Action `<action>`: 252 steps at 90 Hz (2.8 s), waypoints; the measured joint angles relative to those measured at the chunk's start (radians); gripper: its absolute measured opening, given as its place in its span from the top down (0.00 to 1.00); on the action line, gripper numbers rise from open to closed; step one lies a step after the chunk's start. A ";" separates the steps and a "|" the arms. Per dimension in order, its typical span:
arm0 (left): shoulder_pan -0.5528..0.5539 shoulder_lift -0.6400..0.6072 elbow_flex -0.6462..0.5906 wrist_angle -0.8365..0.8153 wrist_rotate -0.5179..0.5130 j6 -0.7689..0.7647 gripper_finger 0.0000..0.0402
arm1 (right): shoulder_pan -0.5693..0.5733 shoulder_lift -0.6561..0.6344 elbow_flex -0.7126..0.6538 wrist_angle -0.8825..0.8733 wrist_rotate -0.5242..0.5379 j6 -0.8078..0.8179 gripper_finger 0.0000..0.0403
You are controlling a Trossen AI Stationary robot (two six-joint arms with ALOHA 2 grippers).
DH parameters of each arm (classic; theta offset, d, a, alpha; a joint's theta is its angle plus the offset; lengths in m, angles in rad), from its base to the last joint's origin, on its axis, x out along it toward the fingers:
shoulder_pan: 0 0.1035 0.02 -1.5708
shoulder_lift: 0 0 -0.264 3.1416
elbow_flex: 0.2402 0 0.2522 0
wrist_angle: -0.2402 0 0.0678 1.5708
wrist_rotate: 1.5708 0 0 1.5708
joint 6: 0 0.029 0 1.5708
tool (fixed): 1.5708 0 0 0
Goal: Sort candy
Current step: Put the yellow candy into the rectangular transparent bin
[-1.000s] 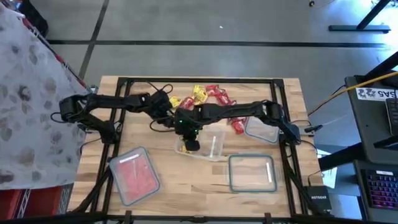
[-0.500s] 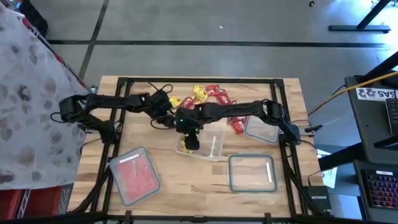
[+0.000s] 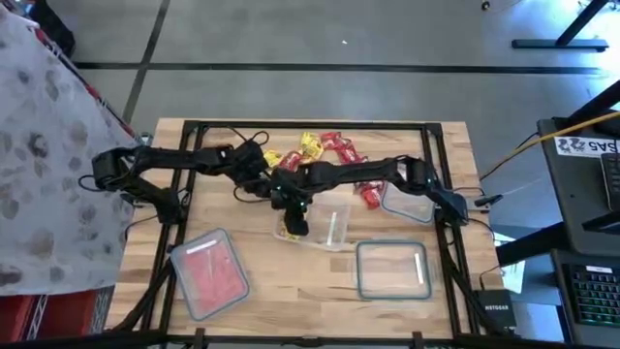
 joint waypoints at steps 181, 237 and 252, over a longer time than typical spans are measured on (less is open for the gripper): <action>0.255 -0.009 0.151 0.056 -0.083 0.756 0.74 | -0.064 -0.433 0.001 -0.312 0.516 0.086 0.94; 0.255 0.293 0.155 -0.005 -0.279 0.820 0.58 | -0.031 -0.432 0.000 -0.322 0.507 0.145 0.94; 0.217 0.285 0.154 -0.008 -0.308 0.805 0.79 | -0.031 -0.432 0.000 -0.321 0.513 0.162 0.94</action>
